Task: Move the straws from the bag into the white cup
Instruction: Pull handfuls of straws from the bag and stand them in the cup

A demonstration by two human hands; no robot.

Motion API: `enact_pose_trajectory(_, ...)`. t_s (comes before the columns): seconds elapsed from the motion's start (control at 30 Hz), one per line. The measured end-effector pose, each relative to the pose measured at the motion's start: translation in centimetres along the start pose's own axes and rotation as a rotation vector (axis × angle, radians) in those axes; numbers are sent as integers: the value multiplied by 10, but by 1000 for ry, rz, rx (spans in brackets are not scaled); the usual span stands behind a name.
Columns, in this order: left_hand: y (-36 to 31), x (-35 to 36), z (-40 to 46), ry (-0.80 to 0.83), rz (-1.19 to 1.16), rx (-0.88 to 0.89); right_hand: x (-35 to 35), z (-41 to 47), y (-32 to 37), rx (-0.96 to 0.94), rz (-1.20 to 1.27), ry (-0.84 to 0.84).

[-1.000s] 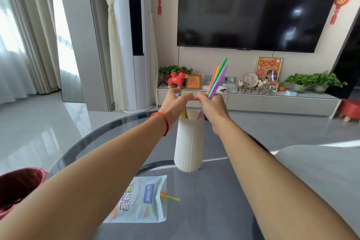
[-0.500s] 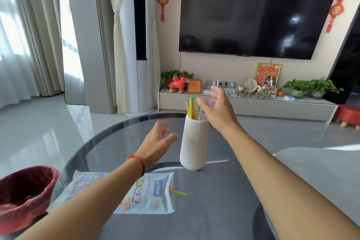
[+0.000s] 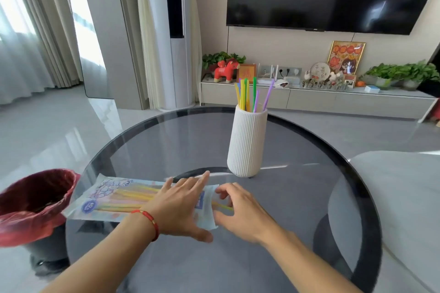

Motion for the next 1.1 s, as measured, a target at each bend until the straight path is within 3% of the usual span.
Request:
enact_pose_trajectory(0.1,0,-2,0,-132,0,7,2,2,0,-12,68,-6)
enact_pose_trajectory(0.23,-3,-4,0,-214,-16,32,3,1,1,-91,95,-86)
enact_pose_trajectory(0.43,-18,-6,-2,-349,-6,137,9,4,1,-179,76,-72)
enact_pose_trajectory(0.8,-17,-7,-4,-337,9,78,-7,2,-18,-118,89,-68)
enact_pose_trajectory(1.1,-20,-5,-8,-336,14,56,-4,3,-16,-89,292,12)
Point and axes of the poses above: each hand's wrist, its own z-axis towards the middle knuckle, its own x-axis out of the palm, y = z × x, the point moved 3 cm from there along z, towards the middle knuckle
